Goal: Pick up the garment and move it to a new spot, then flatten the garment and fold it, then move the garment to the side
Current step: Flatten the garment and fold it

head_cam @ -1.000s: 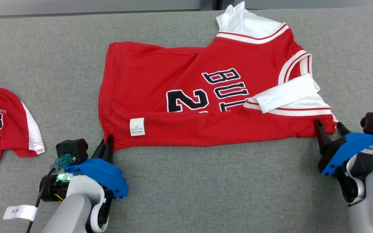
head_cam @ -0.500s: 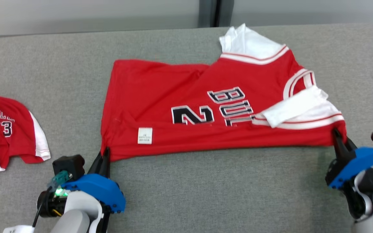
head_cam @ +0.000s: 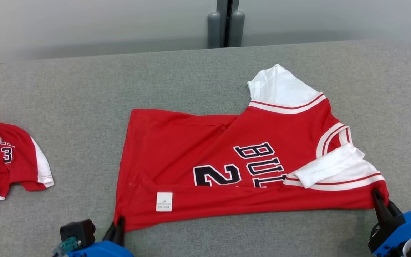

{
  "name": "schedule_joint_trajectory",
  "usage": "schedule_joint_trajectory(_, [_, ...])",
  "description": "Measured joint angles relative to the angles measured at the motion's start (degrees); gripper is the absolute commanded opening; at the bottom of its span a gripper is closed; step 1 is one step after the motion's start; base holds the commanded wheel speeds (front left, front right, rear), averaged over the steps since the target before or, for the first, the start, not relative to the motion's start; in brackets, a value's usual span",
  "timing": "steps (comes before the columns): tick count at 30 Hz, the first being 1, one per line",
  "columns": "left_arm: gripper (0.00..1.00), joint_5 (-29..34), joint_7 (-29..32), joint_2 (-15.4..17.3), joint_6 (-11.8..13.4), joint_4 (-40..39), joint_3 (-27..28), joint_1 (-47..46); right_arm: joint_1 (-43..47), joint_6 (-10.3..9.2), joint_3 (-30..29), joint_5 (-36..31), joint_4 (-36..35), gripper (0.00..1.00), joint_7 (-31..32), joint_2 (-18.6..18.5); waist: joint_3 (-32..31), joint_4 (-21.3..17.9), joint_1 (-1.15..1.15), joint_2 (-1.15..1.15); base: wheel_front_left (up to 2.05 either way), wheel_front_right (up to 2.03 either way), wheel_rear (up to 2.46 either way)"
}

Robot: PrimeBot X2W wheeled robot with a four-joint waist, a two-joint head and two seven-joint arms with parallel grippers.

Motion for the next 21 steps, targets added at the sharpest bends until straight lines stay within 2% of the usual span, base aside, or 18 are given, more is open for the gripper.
schedule_joint_trajectory(1, [0.0,-0.03,0.7,0.15,0.22,-0.54,-0.2,0.64,0.09,0.0,-0.04,0.0,0.0,0.3,0.01,0.0,0.01,0.1,0.0,0.0,0.0,0.0,0.0])
schedule_joint_trajectory(2, [0.05,-0.22,1.3,0.19,0.43,-1.03,-0.42,1.3,0.1,0.0,-0.13,-0.12,0.0,0.45,0.03,0.0,0.02,0.21,0.0,0.0,0.0,0.0,0.0])
schedule_joint_trajectory(3, [0.29,-0.48,1.81,0.19,0.57,-1.45,-0.79,1.81,0.1,-0.02,-0.34,-0.24,0.02,0.98,0.26,-0.01,0.0,0.35,0.0,0.0,0.0,0.0,0.0])
schedule_joint_trajectory(4, [0.93,-0.49,2.11,0.2,0.82,-1.82,-1.01,2.1,0.08,-0.04,-0.59,-0.24,0.03,1.0,0.46,-0.03,-0.02,0.47,0.0,0.0,0.0,0.0,0.0])
schedule_joint_trajectory(5, [1.0,-0.56,2.12,0.21,0.88,-2.26,-1.03,2.26,0.01,-0.07,-0.85,-0.43,-0.02,1.0,0.49,-0.05,-0.02,0.58,0.0,0.0,0.0,0.0,0.0])
schedule_joint_trajectory(10, [1.0,-0.77,2.02,0.46,0.83,-5.09,-0.27,1.41,-1.74,-0.05,-1.25,-3.03,-3.25,1.0,1.88,-0.1,0.08,1.04,0.0,0.0,0.0,0.0,0.0])
schedule_joint_trajectory(14, [1.0,-0.34,3.46,2.46,-0.36,-5.81,0.38,-3.85,-5.43,-0.05,-0.21,-5.43,-7.44,1.0,4.94,-0.12,0.7,0.92,0.0,0.0,0.0,0.0,0.0])
schedule_joint_trajectory(19, [1.0,-0.23,9.8,5.24,-3.91,-2.15,0.08,-15.35,-12.79,-0.05,4.63,-8.32,-9.58,1.0,11.72,-0.16,2.41,0.0,0.0,0.0,0.0,0.0,0.0])
schedule_joint_trajectory(21, [1.0,-0.55,12.36,6.65,-6.43,-0.29,0.03,-20.28,-16.78,-0.05,7.77,-8.49,-8.79,1.0,14.18,-0.94,3.46,-1.01,0.0,0.0,0.0,0.0,0.0])
